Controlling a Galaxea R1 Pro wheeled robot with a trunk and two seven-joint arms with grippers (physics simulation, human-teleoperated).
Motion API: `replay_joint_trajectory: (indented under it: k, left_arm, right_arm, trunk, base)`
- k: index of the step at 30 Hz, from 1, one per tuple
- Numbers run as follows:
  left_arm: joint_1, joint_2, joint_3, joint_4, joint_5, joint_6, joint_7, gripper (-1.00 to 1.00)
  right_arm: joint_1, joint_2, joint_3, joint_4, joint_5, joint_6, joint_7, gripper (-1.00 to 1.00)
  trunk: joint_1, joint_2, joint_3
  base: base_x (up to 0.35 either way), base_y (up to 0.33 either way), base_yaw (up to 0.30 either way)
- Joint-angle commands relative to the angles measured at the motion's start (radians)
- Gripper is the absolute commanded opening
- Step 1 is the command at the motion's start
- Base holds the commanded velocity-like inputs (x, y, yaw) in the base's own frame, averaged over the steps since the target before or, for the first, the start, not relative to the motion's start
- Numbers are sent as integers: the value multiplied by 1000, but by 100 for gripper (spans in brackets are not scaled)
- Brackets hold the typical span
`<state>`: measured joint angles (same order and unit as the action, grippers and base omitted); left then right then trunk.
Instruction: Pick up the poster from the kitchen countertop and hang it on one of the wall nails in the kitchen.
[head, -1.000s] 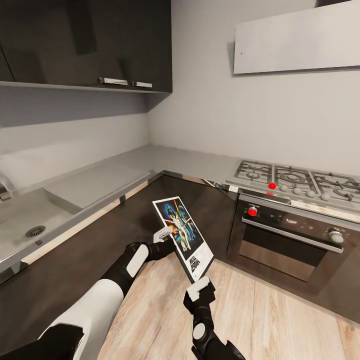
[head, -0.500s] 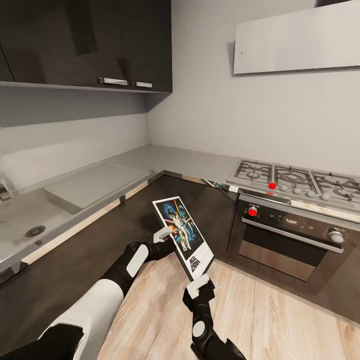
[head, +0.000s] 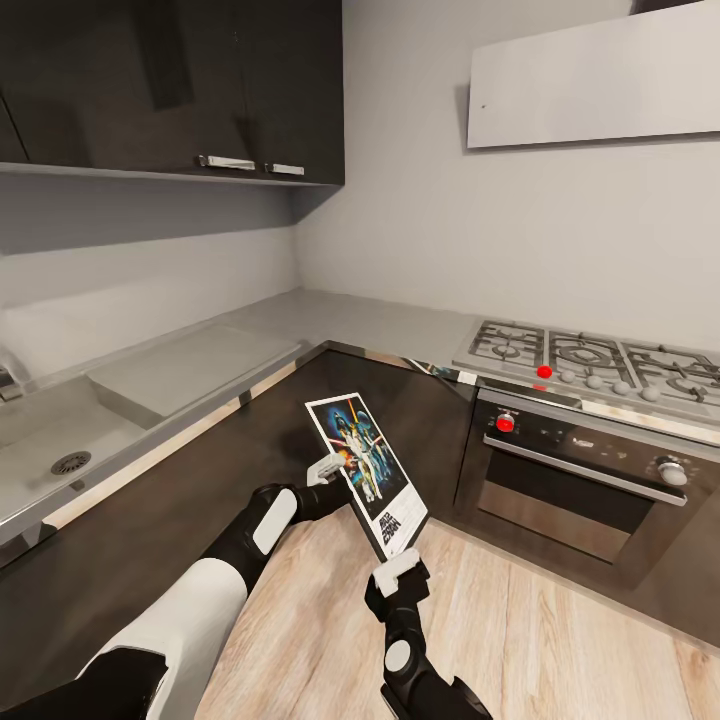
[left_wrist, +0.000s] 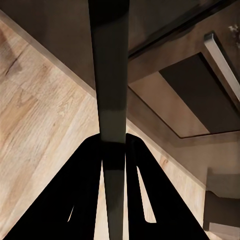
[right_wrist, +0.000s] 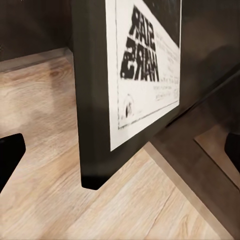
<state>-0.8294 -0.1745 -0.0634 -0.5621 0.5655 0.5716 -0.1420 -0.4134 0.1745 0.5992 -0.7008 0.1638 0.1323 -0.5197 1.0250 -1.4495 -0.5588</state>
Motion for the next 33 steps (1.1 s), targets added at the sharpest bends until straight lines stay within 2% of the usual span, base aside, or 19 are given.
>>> replay_joint_trajectory:
  k: [1,28,31,32,33]
  left_arm:
    - [0,0,0,-1,-1,4,-1,-100]
    - [-1,0,0,-2,-1,5,-7,-100]
    - [-1,0,0,-2,16,5,-7,-100]
    - [-1,0,0,-2,45,5,-7,-100]
    - [-1,0,0,-2,54,5,-7,-100]
  right_arm:
    - [-1,0,2,0,10,10,-5,100]
    - [-1,0,0,4,10,12,-2,100]
    - [-1,0,-1,5,10,12,-2,100]
    - [-1,0,-1,6,10,12,-2,100]
    - [-1,0,-1,6,10,12,-2,100]
  trunk:
    - [0,-1,-1]
    - [0,-1,-1]
    - [0,-1,-1]
    - [0,-1,-1]
    - [0,-1,-1]
  base:
    - [0,0,0]
    - [0,0,0]
    - [0,0,0]
    - [0,0,0]
    - [0,0,0]
